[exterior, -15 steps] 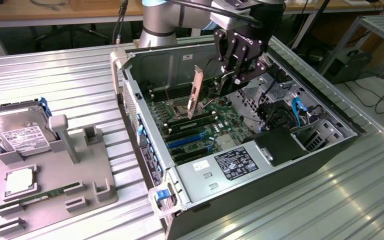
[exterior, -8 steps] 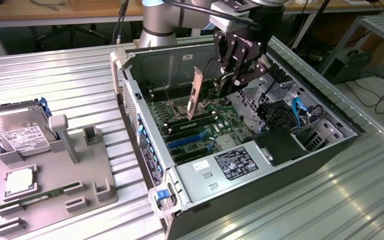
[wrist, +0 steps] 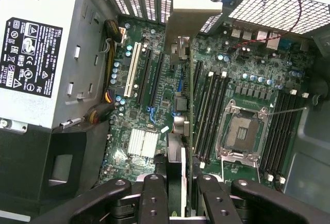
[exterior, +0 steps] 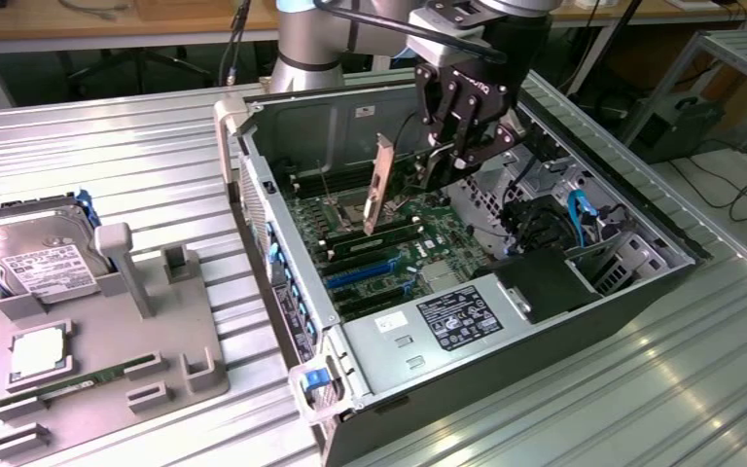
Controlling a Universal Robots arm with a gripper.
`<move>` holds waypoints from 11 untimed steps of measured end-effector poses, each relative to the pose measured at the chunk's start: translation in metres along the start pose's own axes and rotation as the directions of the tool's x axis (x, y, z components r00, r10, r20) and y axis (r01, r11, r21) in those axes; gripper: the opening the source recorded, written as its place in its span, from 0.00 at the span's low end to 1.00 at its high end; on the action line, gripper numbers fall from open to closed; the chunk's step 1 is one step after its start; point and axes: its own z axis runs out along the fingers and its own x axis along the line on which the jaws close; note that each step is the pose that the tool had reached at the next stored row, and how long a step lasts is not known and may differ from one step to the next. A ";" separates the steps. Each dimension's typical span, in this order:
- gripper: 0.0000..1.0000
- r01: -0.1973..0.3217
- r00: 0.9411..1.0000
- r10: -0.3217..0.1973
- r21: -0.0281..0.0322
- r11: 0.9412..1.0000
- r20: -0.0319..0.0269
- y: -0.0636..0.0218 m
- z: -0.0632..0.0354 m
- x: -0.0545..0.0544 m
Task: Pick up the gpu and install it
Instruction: 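Insert the gpu into the slot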
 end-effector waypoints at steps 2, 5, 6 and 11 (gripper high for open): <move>0.27 0.000 1.000 0.000 0.000 1.000 0.000 0.0000 0.0006 0.000; 0.27 0.000 1.000 0.000 0.000 1.000 0.000 0.0000 0.0016 0.000; 0.27 0.000 1.000 0.000 0.000 1.000 0.000 0.0000 0.0019 0.000; 0.27 0.000 1.000 0.000 0.000 1.000 0.000 -0.0001 0.0038 0.000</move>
